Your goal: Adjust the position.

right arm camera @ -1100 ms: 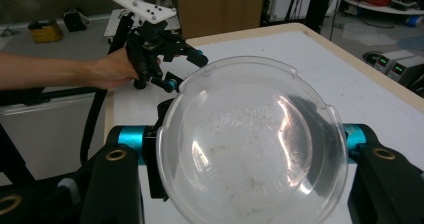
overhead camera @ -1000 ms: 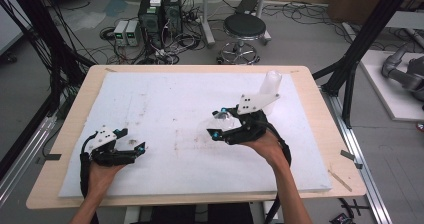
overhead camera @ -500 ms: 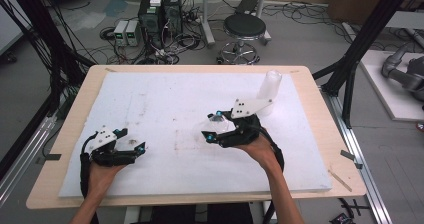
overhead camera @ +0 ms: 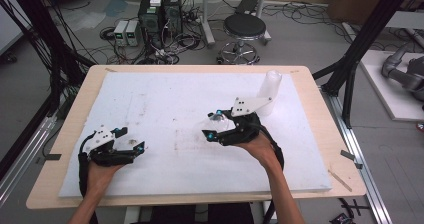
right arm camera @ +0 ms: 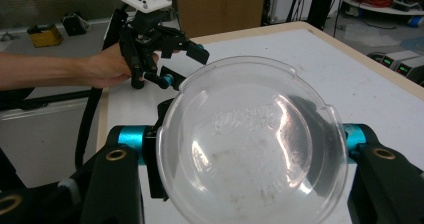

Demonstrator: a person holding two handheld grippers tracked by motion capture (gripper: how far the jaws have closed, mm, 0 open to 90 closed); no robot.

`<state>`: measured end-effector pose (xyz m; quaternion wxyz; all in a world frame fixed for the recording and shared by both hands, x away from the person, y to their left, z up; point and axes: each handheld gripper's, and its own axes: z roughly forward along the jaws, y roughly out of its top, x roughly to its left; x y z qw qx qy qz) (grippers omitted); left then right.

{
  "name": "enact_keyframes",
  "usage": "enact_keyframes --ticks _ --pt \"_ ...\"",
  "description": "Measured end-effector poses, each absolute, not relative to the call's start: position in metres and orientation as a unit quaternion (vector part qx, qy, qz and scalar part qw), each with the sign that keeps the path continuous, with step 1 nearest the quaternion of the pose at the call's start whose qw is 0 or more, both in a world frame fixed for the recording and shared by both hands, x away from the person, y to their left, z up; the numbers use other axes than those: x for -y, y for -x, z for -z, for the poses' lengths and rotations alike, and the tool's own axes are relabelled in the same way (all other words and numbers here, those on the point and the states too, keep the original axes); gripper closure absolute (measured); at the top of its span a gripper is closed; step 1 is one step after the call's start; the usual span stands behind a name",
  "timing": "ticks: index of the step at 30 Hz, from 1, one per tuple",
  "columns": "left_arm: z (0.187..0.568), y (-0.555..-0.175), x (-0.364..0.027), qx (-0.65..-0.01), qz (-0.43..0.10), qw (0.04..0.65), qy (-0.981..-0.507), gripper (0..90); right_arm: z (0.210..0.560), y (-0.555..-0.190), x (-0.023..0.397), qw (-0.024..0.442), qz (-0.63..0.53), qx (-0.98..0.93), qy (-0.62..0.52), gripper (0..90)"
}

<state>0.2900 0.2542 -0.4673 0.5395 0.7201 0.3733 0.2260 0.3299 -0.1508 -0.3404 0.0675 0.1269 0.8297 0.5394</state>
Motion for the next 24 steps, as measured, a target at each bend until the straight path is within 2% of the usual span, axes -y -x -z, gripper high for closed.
enact_keyframes --ticks 4,11,15,18,24 --pt "0.453 -0.292 -0.252 -0.315 -0.226 0.561 -0.731 12.1 0.341 -0.330 0.150 0.063 -0.542 -0.829 -0.125 42.0" --pt "0.435 -0.296 -0.247 -0.272 -0.210 0.575 -0.742 12.1 0.339 -0.332 0.151 0.056 -0.548 -0.827 -0.115 42.1" --pt "0.427 -0.303 -0.244 -0.243 -0.182 0.595 -0.744 10.2 0.336 -0.332 0.154 0.050 -0.553 -0.824 -0.111 42.1" --pt "0.419 -0.313 -0.239 -0.212 -0.139 0.613 -0.748 8.2 0.334 -0.332 0.156 0.047 -0.556 -0.823 -0.110 42.2" --pt "0.407 -0.319 -0.230 -0.171 -0.111 0.643 -0.739 8.3 0.330 -0.333 0.159 0.035 -0.567 -0.817 -0.097 42.3"
